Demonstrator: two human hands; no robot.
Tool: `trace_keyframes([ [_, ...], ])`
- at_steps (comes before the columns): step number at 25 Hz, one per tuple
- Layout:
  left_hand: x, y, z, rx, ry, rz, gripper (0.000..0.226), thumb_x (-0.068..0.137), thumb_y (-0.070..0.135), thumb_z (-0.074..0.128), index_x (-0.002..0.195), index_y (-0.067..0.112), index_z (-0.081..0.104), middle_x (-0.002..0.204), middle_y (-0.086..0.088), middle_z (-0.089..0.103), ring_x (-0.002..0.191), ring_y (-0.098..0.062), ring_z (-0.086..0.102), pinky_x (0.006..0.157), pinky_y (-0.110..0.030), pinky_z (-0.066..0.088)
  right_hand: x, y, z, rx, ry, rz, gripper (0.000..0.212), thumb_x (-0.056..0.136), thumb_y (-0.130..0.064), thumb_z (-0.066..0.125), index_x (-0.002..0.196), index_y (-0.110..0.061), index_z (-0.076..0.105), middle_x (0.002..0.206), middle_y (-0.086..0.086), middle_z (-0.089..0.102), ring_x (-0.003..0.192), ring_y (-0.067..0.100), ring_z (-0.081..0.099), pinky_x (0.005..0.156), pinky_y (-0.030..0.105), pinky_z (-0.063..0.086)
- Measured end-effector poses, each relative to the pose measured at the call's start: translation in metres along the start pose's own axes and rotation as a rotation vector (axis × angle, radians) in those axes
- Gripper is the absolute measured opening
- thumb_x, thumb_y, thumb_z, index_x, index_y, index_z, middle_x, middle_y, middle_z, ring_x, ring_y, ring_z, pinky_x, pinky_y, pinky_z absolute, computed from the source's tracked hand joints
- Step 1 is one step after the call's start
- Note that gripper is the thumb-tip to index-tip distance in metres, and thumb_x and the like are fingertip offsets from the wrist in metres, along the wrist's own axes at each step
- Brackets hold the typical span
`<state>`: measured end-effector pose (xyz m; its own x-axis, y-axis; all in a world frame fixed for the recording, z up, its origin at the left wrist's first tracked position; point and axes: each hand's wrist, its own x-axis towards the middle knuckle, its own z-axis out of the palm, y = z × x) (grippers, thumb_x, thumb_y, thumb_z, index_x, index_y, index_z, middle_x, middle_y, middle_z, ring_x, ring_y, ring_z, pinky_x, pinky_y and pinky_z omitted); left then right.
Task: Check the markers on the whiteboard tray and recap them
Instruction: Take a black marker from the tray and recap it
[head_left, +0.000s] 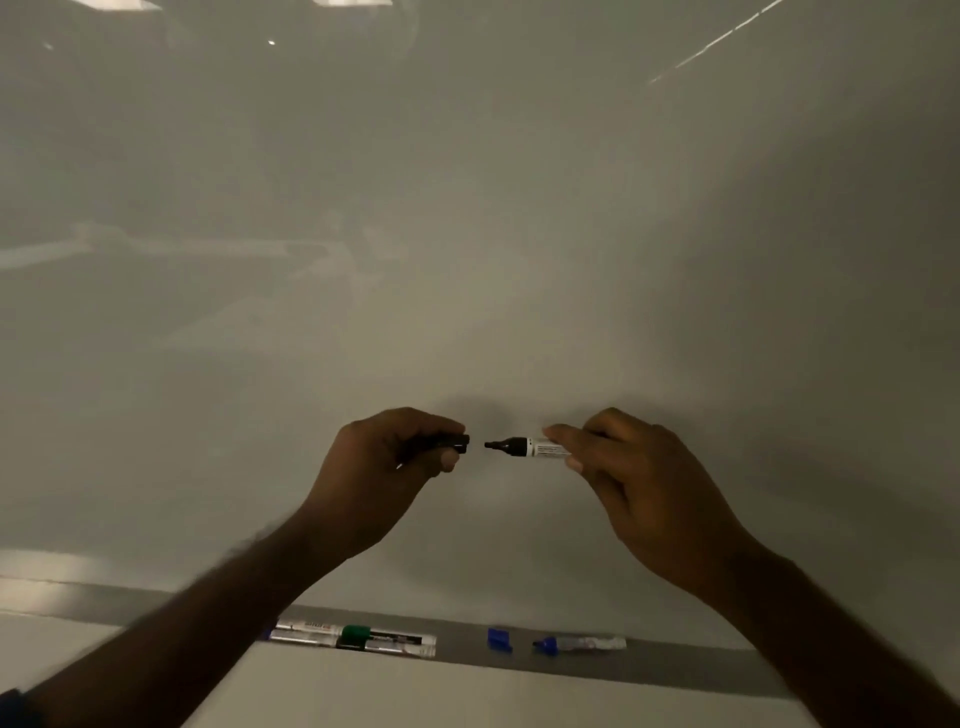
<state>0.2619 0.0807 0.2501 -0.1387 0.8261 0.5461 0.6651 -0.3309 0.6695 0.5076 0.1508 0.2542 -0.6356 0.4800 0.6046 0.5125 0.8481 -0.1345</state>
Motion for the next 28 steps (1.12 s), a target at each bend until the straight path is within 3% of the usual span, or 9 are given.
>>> trace_keyframes([
  [5, -0.003, 0.037, -0.021, -0.044, 0.047, -0.022, 0.028, 0.075, 0.012, 0.076, 0.089, 0.036, 0.073, 0.077, 0.009, 0.074, 0.065, -0.004, 0.067, 0.065, -0.015, 0.053, 0.008, -0.018, -0.026, -0.033, 0.051, -0.054, 0.034, 0.091, -0.021, 0.05, 0.123, -0.02, 0.06, 0.083, -0.001, 0.057, 0.069, 0.007, 0.042, 0.063, 0.028, 0.033],
  [10, -0.007, 0.051, -0.029, -0.002, -0.01, 0.025, 0.026, 0.075, 0.018, 0.075, 0.091, 0.038, 0.072, 0.079, 0.011, 0.073, 0.071, -0.009, 0.067, 0.069, -0.029, 0.056, 0.009, -0.029, -0.037, -0.042, 0.06, -0.087, 0.035, 0.09, -0.02, 0.05, 0.124, -0.019, 0.059, 0.082, 0.0, 0.058, 0.069, 0.006, 0.04, 0.065, 0.026, 0.029],
  [14, -0.008, 0.056, -0.027, 0.039, -0.052, 0.081, 0.025, 0.077, 0.018, 0.073, 0.093, 0.038, 0.072, 0.077, 0.012, 0.072, 0.073, -0.01, 0.065, 0.067, -0.023, 0.052, 0.007, -0.034, -0.04, -0.022, 0.053, -0.107, 0.034, 0.09, -0.019, 0.052, 0.123, -0.017, 0.06, 0.084, 0.001, 0.06, 0.07, 0.01, 0.045, 0.064, 0.025, 0.032],
  [20, -0.008, 0.061, -0.01, -0.047, -0.005, 0.01, 0.024, 0.082, 0.006, 0.068, 0.088, 0.029, 0.074, 0.066, 0.001, 0.073, 0.061, -0.009, 0.066, 0.059, -0.016, 0.052, 0.007, -0.035, -0.038, 0.074, 0.09, -0.082, 0.027, 0.09, -0.023, 0.053, 0.109, -0.011, 0.066, 0.089, 0.002, 0.067, 0.074, 0.015, 0.056, 0.068, 0.028, 0.043],
  [28, -0.006, 0.05, 0.013, -0.031, -0.03, 0.048, 0.027, 0.082, 0.007, 0.069, 0.088, 0.033, 0.073, 0.065, 0.008, 0.072, 0.06, -0.006, 0.064, 0.058, -0.014, 0.049, 0.001, -0.02, -0.029, 0.096, 0.082, -0.056, 0.023, 0.089, -0.023, 0.054, 0.105, -0.014, 0.068, 0.079, 0.001, 0.065, 0.065, 0.015, 0.053, 0.058, 0.032, 0.046],
])
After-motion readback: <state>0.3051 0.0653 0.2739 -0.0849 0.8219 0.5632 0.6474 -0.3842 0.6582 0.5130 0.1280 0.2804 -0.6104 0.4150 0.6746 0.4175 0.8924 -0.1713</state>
